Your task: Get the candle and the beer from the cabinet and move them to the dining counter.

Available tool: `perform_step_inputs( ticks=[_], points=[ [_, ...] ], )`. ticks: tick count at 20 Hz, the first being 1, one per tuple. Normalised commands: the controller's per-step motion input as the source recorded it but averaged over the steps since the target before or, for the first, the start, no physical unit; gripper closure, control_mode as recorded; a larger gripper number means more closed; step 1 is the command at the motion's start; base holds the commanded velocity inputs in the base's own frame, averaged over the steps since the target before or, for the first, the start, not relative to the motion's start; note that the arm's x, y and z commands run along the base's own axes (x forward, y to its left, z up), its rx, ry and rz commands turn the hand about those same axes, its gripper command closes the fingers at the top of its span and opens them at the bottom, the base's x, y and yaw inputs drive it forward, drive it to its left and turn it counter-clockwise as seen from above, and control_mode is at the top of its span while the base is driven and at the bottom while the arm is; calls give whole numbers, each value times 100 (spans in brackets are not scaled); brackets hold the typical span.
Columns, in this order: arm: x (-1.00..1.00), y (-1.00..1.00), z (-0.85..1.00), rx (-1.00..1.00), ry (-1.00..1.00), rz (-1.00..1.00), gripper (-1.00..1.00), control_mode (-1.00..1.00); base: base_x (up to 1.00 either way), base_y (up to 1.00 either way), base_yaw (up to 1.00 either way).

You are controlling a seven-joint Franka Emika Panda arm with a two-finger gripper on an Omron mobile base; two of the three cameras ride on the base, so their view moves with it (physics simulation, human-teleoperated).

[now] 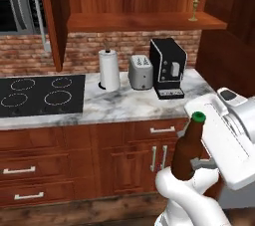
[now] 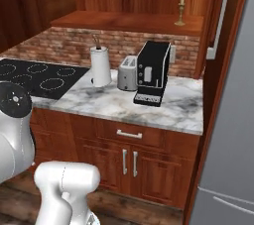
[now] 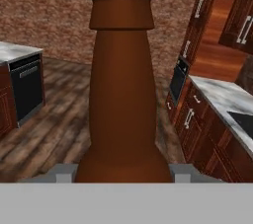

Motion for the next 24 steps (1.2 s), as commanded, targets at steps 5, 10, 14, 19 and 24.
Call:
perform_step_inputs(
  ticks=[5, 10, 14, 19, 24],
  points=[
    [0, 0, 0, 0, 0, 0, 100, 100, -35, 51, 27],
    [0, 0, 0, 0, 0, 0, 100, 100, -10, 72, 33],
    [0, 0, 0, 0, 0, 0, 100, 100, 0, 79, 37],
    [0, 0, 0, 0, 0, 0, 100, 100, -2, 77, 38],
    [0, 0, 0, 0, 0, 0, 100, 100, -9, 77, 38]
  ],
)
